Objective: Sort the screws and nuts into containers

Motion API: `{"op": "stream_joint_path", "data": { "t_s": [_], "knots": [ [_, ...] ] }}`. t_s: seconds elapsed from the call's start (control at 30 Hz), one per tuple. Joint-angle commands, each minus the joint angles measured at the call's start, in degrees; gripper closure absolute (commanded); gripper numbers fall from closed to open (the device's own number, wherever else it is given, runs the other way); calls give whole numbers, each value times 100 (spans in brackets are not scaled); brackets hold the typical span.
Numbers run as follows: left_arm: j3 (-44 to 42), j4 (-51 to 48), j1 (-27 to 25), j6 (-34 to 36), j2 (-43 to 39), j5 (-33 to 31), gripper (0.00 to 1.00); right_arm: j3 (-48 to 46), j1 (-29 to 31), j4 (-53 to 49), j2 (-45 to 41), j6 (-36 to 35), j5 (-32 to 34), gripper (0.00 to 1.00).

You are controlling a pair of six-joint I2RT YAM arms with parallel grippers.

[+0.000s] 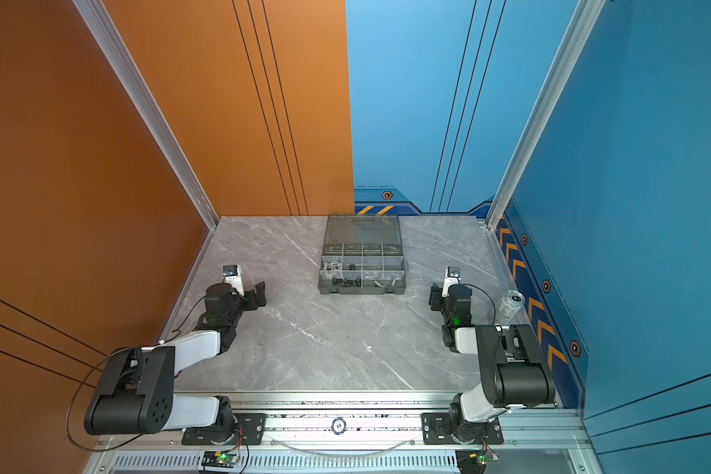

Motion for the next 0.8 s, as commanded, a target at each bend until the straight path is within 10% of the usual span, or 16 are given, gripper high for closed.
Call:
{"op": "stream_joint_path", "data": {
  "t_s": [0.0,0.47,0.77],
  "knots": [
    [-82,203,54,97,-36,6,2,-50,109,267,-2,-21,310,32],
    [-493,2212,79,139,1059,-372,2,-93,217,351,-10,-77,535,26],
    [-268,1754,-123,310,1058,-658,2,-24,78,247,17,28,322,11]
  ]
}}
